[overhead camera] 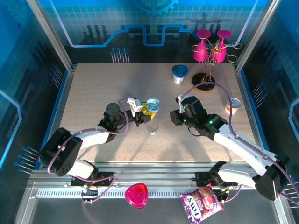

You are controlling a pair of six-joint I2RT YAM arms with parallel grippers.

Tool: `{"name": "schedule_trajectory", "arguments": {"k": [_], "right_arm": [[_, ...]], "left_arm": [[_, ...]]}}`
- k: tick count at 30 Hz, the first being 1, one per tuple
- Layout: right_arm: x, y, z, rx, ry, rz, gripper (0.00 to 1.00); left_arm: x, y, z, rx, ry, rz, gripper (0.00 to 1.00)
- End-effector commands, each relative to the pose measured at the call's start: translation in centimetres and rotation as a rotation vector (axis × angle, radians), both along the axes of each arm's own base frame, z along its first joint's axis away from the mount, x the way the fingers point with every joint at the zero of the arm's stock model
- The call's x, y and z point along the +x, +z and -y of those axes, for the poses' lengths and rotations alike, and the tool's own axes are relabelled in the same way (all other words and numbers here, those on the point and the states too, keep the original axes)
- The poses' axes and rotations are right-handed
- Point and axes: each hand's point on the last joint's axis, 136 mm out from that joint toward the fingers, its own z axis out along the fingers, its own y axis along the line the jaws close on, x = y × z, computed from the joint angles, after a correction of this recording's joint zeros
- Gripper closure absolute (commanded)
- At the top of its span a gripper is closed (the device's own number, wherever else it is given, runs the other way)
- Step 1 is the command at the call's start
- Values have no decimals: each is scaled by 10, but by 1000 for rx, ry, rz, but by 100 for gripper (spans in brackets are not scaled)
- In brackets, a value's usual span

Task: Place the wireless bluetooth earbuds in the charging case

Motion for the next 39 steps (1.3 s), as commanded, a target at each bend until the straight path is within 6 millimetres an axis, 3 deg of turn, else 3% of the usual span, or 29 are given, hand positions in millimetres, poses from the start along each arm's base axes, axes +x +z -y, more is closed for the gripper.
{"name": "schedule_trajectory", "arguments": {"k": [1, 7, 13, 26, 39], "right_arm": [[3, 33, -12, -7, 36, 89, 80], [10, 61, -45, 27, 130, 164, 80], [14, 68, -65, 63, 191, 177, 80], [9, 48, -57, 18, 192, 151, 80], [15, 41, -43, -61, 148, 172, 80]], "left_arm": [[3, 10, 5, -20, -10, -4, 69], [-5, 9, 15, -21, -59, -86, 69], [-18, 11, 24, -30, -112, -142, 69], [-12, 29, 27, -73, -109, -159, 69], [-12, 29, 28, -73, -117, -156, 69]]}}
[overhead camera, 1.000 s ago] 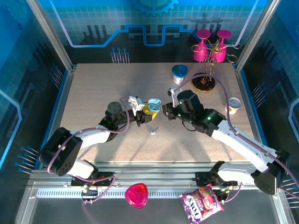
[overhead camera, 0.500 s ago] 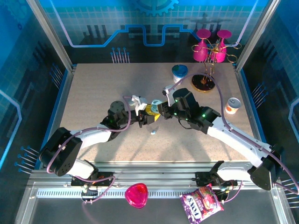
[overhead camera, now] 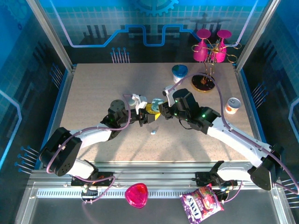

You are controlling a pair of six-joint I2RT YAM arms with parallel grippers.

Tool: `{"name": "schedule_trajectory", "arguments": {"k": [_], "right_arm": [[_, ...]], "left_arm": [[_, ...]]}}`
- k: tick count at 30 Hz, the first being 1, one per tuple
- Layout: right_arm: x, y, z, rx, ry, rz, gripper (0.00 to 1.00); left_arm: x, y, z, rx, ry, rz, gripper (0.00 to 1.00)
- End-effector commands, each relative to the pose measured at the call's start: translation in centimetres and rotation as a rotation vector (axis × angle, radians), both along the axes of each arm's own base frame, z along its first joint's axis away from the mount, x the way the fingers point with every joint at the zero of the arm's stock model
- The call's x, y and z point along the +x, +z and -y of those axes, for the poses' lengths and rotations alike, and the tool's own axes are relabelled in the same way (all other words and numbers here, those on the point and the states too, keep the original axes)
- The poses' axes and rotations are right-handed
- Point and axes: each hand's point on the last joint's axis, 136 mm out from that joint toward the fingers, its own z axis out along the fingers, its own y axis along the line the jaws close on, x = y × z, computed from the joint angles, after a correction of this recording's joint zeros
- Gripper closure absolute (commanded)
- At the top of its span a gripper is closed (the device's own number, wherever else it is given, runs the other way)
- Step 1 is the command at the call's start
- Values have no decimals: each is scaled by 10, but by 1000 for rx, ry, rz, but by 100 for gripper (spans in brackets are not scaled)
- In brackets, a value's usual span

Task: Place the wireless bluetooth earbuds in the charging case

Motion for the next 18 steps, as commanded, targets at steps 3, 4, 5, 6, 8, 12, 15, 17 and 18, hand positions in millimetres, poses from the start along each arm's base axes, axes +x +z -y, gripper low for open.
{"name": "schedule_trajectory", "arguments": {"k": [3, 4, 5, 6, 8, 12, 15, 17, 18], "right_arm": [[-2, 0, 6, -32, -7, 27, 80], [-3, -1, 6, -33, -3, 26, 80], [-3, -2, 5, -34, 1, 23, 80], [-4, -3, 5, -33, 4, 20, 80], [-6, -5, 3, -30, 22, 16, 80], [-9, -6, 1, -20, 39, 15, 80], [-12, -4, -5, 2, 75, 13, 80], [-16, -1, -10, 22, 104, 8, 80], [-17, -1, -11, 28, 111, 5, 80]], "left_arm": [[-4, 23, 6, -40, -36, 55, 69], [-3, 23, 6, -44, -35, 54, 69], [-3, 25, 6, -47, -33, 55, 69], [-3, 25, 6, -49, -32, 52, 69], [-2, 27, 6, -55, -27, 50, 69], [-1, 29, 6, -59, -27, 52, 69], [-1, 29, 7, -60, -30, 51, 70], [-1, 28, 7, -58, -27, 51, 69], [-1, 28, 6, -58, -26, 53, 69]]}}
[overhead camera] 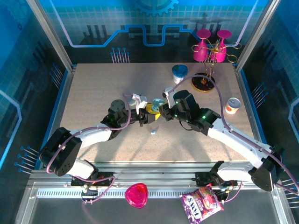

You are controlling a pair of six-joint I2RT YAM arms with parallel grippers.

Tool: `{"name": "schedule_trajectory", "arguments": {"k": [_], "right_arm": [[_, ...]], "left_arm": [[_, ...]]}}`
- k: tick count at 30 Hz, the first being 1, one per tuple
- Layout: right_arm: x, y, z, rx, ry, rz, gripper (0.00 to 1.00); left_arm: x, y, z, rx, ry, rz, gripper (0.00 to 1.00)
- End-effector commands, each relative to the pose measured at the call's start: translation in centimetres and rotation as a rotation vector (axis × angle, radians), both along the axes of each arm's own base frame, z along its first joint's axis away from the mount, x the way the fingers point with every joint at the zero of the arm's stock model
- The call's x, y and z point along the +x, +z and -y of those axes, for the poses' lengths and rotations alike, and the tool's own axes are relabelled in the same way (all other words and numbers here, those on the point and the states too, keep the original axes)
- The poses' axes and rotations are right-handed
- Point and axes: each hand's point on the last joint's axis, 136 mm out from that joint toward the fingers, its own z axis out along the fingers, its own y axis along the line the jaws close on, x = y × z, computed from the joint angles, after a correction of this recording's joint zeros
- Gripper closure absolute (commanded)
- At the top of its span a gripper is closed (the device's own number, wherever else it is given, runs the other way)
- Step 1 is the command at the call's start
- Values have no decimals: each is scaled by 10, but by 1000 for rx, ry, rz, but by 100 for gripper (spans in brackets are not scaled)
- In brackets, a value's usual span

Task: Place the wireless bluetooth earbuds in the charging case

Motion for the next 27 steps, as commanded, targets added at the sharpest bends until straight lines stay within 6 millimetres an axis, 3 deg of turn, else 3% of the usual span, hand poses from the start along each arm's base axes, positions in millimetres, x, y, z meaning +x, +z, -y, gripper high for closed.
{"name": "schedule_trajectory", "arguments": {"k": [1, 10, 18, 23, 27], "right_arm": [[-12, 4, -8, 27, 70, -4, 79], [-14, 27, 1, 86, 31, 52, 54], [-21, 55, 19, 286, -28, 160, 36], [-17, 29, 49, 412, -156, 102, 33], [-7, -24, 69, 403, -265, -50, 34]], "left_arm": [[1, 26, 4, -48, -14, 77, 69], [-4, 26, 2, -57, -18, 130, 70], [-4, 22, -10, -57, 32, 223, 70], [-2, 27, -26, -61, 74, 244, 70], [-8, 37, -36, -52, 97, 277, 70]]}}
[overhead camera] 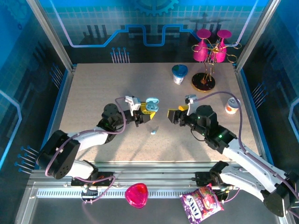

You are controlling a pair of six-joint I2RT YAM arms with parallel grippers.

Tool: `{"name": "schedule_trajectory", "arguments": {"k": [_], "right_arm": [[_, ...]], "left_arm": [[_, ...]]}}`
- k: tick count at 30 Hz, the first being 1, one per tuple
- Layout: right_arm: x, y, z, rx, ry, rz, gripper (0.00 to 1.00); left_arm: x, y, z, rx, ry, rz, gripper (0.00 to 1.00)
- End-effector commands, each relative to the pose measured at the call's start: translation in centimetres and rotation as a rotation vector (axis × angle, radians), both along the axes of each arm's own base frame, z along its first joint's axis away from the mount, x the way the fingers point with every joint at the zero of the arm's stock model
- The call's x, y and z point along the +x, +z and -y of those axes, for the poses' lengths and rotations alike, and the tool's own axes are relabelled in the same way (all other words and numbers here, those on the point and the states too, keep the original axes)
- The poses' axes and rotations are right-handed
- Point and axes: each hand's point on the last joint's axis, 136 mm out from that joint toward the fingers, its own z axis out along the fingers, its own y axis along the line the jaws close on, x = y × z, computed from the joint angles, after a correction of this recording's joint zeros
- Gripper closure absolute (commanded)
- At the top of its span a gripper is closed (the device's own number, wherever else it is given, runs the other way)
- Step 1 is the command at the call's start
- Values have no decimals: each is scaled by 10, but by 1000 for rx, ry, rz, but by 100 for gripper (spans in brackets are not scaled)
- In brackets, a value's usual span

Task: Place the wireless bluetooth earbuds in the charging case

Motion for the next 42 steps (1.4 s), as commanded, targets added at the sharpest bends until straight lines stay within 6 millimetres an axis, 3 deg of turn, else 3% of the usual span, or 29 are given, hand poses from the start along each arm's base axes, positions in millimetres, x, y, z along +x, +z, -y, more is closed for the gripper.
{"name": "schedule_trajectory", "arguments": {"k": [1, 9, 19, 28, 35, 42], "right_arm": [[8, -30, 5, 66, -43, -124, 34], [15, -113, -28, -56, 48, -428, 40], [8, -173, -88, 12, 64, -645, 47], [-7, -202, -114, 21, 55, -746, 56], [-5, -209, -122, 13, 68, -756, 62], [-4, -212, -123, 1, 72, -755, 61]], "left_arm": [[-9, 27, -9, -10, 21, 114, 70], [-29, 48, -20, -9, 30, 168, 70], [-40, 59, -24, -3, 27, 202, 70], [-42, 58, -25, 16, 29, 211, 69], [-41, 56, -24, 17, 25, 207, 69], [-41, 55, -24, 20, 26, 207, 69]]}}
